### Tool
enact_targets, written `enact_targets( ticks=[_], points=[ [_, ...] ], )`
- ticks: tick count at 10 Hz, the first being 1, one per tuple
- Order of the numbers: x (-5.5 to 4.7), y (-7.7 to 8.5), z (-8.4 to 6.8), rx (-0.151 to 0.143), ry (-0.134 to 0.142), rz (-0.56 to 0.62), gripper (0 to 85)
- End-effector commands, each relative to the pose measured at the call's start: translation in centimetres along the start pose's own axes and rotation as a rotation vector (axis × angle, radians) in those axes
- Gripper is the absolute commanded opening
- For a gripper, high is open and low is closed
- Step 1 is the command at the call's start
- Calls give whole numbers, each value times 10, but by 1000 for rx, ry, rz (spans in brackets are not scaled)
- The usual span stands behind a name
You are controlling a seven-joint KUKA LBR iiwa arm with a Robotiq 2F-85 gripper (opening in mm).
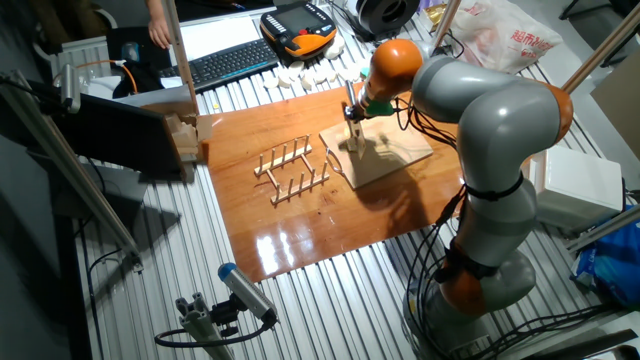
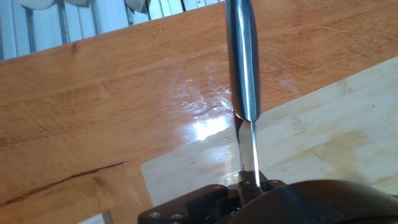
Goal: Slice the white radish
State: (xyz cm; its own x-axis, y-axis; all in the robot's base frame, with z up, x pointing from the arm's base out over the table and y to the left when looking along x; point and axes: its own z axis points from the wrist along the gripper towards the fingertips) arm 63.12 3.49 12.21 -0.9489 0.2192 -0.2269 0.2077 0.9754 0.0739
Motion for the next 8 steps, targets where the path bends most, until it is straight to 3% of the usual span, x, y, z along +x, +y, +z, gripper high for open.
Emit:
enact_targets(
  ticks=[1,5,8],
  points=[
    [0,0,0,-3,1,2,0],
    [4,0,18,-20,-16,7,0],
    [5,-1,18,-18,-19,7,0]
  ],
)
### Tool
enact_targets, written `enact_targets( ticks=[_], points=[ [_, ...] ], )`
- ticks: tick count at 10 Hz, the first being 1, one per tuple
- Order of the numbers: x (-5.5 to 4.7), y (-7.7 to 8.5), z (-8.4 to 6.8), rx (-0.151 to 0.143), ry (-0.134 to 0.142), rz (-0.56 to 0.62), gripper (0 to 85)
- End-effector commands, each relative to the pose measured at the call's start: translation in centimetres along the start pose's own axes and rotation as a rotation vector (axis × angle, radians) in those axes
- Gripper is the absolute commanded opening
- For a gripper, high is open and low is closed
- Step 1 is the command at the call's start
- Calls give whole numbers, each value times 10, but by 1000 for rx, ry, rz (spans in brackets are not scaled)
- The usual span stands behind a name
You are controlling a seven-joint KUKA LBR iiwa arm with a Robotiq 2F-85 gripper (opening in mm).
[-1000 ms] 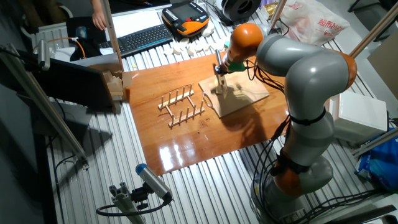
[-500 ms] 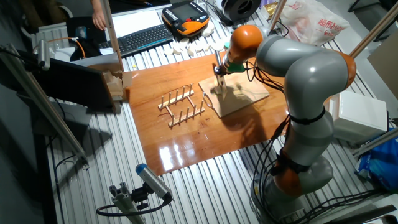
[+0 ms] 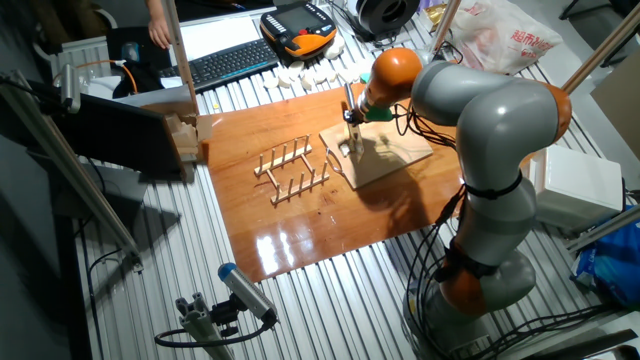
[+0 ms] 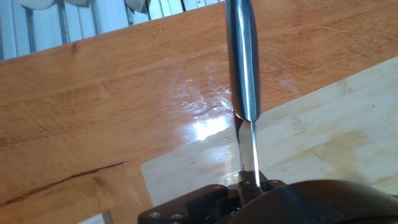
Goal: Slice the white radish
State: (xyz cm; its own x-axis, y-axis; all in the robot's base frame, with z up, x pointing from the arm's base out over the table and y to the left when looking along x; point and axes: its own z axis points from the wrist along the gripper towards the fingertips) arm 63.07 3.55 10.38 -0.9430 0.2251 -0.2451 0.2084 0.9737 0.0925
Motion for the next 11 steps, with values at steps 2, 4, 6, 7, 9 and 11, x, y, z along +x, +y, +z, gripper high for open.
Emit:
enact_targets(
  ticks=[2,4,6,7,9,11],
  points=[
    [-2,-4,-6,11,2,-9,0],
    [-5,-11,-10,8,8,-19,0],
    [-2,-9,-3,-1,5,-15,0],
    [-1,-8,0,-4,4,-13,0],
    [0,-9,4,-9,0,-12,0],
    [1,-10,8,-13,-5,-14,0]
  ],
)
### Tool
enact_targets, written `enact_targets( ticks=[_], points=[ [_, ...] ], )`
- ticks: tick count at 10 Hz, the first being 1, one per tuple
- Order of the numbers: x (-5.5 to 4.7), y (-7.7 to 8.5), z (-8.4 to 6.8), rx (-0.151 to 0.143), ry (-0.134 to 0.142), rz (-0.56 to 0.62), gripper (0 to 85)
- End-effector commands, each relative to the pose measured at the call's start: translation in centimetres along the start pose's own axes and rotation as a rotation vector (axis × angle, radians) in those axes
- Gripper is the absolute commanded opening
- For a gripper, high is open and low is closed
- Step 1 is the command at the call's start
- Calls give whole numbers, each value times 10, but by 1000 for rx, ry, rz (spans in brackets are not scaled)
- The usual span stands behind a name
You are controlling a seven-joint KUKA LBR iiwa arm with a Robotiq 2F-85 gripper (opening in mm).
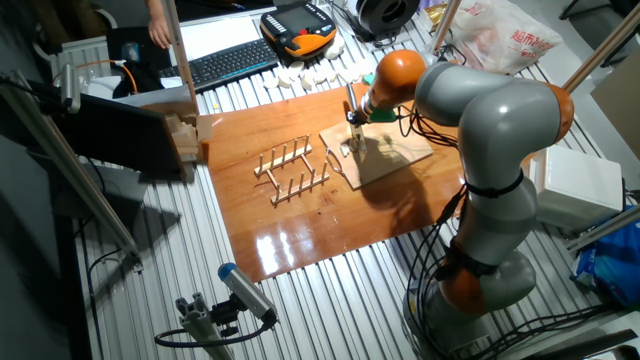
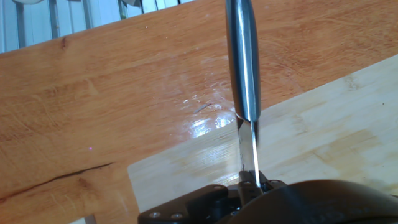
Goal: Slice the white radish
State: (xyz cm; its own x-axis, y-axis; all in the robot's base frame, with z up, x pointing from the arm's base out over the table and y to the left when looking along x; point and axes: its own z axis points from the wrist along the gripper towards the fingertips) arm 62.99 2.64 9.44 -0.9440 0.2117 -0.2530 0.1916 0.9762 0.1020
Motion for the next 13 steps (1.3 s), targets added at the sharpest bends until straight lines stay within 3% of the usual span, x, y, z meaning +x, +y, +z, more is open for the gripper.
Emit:
enact_targets(
  ticks=[1,4,6,7,8,9,10,11,13],
  points=[
    [0,1,1,0,-1,2,0],
    [3,3,5,-3,-9,13,0],
    [4,3,12,-10,-31,24,0],
    [2,2,11,9,-41,10,0],
    [-5,-3,-1,26,-18,-14,0],
    [-15,-9,-21,23,26,-40,0],
    [-20,-12,-37,39,57,-67,0],
    [-22,-12,-48,34,86,-70,0],
    [-19,-9,-44,35,67,-61,0]
  ],
)
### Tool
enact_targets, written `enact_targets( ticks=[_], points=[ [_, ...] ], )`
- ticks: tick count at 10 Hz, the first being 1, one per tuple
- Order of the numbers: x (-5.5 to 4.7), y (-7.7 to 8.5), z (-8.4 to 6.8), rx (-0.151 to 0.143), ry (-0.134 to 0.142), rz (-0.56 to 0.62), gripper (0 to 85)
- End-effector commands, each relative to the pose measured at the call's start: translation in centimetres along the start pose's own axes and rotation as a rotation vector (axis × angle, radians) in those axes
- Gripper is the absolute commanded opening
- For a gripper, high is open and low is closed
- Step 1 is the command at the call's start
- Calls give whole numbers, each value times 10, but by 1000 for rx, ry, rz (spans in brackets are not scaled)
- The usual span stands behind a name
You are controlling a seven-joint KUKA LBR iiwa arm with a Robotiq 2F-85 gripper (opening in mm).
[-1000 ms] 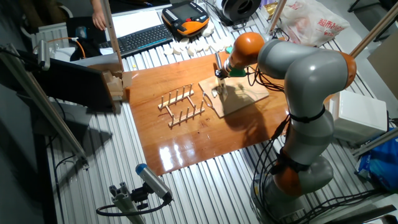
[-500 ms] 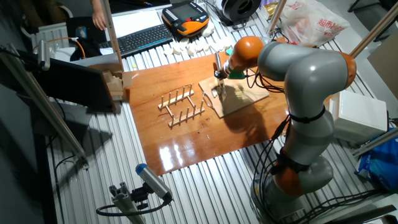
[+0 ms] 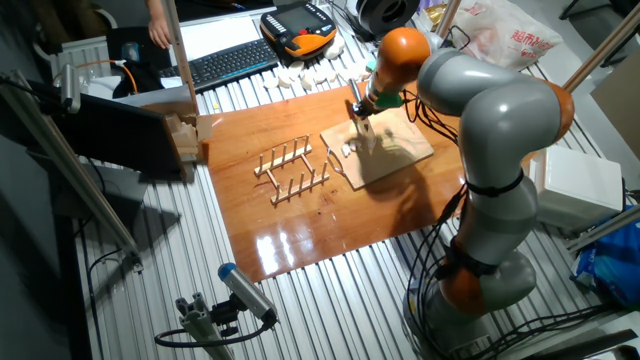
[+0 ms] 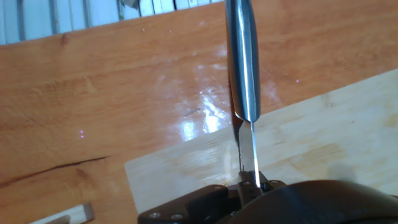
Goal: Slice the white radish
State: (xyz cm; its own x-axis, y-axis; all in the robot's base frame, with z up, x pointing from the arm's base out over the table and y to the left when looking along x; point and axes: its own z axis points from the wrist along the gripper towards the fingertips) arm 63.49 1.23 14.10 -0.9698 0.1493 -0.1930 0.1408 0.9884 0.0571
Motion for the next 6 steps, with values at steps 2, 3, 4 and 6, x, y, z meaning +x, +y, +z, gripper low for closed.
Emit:
enact_targets(
  ticks=[2,3,4,6],
  points=[
    [-1,7,-5,-17,6,1,0],
    [-4,20,-14,-73,13,14,0],
    [-6,35,-23,-148,8,-5,0],
    [-6,69,-39,-205,19,-125,0]
  ],
)
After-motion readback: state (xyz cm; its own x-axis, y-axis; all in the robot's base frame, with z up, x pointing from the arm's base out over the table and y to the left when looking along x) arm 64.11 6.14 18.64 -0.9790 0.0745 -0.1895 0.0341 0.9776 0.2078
